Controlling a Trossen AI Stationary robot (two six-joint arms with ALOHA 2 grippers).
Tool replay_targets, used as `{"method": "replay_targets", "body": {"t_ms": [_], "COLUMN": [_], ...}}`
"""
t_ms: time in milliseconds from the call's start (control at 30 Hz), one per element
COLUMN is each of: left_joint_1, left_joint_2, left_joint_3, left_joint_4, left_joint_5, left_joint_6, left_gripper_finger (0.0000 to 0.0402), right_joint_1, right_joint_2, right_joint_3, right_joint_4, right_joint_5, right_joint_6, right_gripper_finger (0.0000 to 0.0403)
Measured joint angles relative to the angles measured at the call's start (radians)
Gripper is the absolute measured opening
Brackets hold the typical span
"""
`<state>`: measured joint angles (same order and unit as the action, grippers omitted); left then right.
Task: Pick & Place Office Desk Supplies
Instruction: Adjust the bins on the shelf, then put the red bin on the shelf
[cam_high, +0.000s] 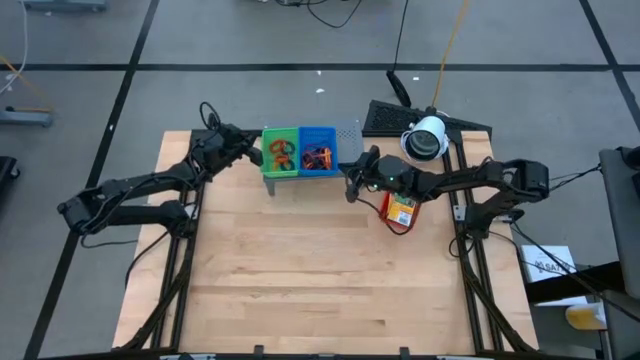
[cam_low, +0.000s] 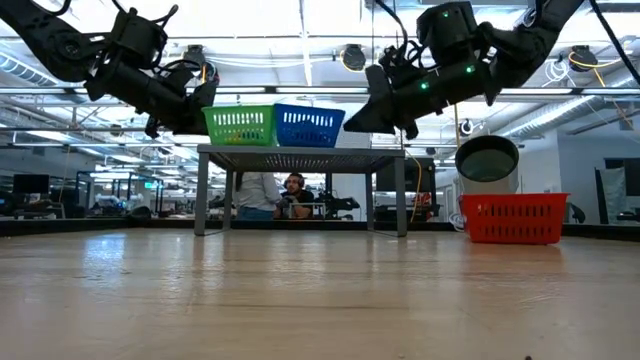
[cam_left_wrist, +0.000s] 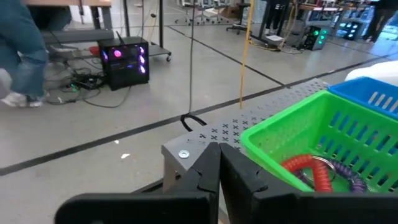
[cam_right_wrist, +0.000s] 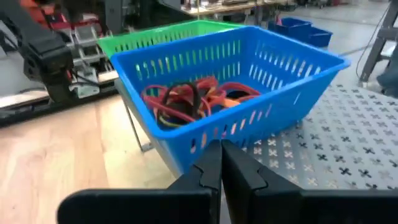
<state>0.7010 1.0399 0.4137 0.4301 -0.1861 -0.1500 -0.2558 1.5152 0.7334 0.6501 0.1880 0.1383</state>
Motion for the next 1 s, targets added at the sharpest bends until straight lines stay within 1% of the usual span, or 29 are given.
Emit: {"method": "replay_targets", "body": {"t_ms": [33,100,133,267,367,433,500,600,667,733,800,867,900,1000], "left_joint_1": [0.0,0.0,0.0,0.001,-0.009,-0.025,-0.047,-0.098,-0.147,-0.211,-0.282,-0.353,-0.387,-0.465], "left_joint_2": [-0.009,-0.032,-0.046,-0.141,-0.237,-0.309,-0.369,-0.43,-0.447,-0.445,-0.442,-0.433,-0.431,-0.43], "left_joint_3": [0.0,0.0,0.0,0.0,0.0,0.0,0.0,0.0,0.0,0.0,0.0,0.0,0.0,0.0], "left_joint_4": [-0.003,0.0,0.0,-0.018,-0.091,-0.163,-0.221,-0.277,-0.277,-0.26,-0.256,-0.239,-0.235,-0.24], "left_joint_5": [-0.013,-0.044,-0.053,-0.058,-0.017,0.049,0.154,0.368,0.496,0.577,0.589,0.574,0.555,0.477], "left_joint_6": [0.01,0.052,0.071,0.112,0.09,0.039,-0.033,-0.132,-0.186,-0.227,-0.248,-0.244,-0.241,-0.223], "left_gripper_finger": [0.0019,0.0026,0.0029,0.0032,0.0032,0.0033,0.0033,0.0033,0.0033,0.0033,0.0033,0.0033,0.0033,0.0033], "right_joint_1": [0.0,0.002,0.003,0.019,0.039,0.063,0.085,0.119,0.139,0.156,0.172,0.194,0.209,0.263], "right_joint_2": [-0.019,-0.068,-0.09,-0.222,-0.319,-0.382,-0.44,-0.51,-0.546,-0.565,-0.574,-0.575,-0.571,-0.538], "right_joint_3": [0.0,-0.006,-0.005,-0.003,-0.003,-0.002,-0.002,-0.002,-0.002,-0.002,-0.002,-0.002,-0.002,-0.003], "right_joint_4": [-0.039,-0.141,-0.164,-0.329,-0.435,-0.486,-0.56,-0.645,-0.683,-0.723,-0.765,-0.812,-0.846,-0.966], "right_joint_5": [0.005,0.046,0.068,0.128,0.126,0.119,0.089,0.008,-0.066,-0.136,-0.197,-0.248,-0.266,-0.268], "right_joint_6": [0.001,0.003,0.002,-0.002,-0.004,0.005,0.018,0.075,0.109,0.128,0.169,0.228,0.252,0.271], "right_gripper_finger": [0.0,0.0,0.0,0.0,0.0,0.0,0.0002,0.0009,0.0017,0.0028,0.0042,0.0058,0.0067,0.0095]}}
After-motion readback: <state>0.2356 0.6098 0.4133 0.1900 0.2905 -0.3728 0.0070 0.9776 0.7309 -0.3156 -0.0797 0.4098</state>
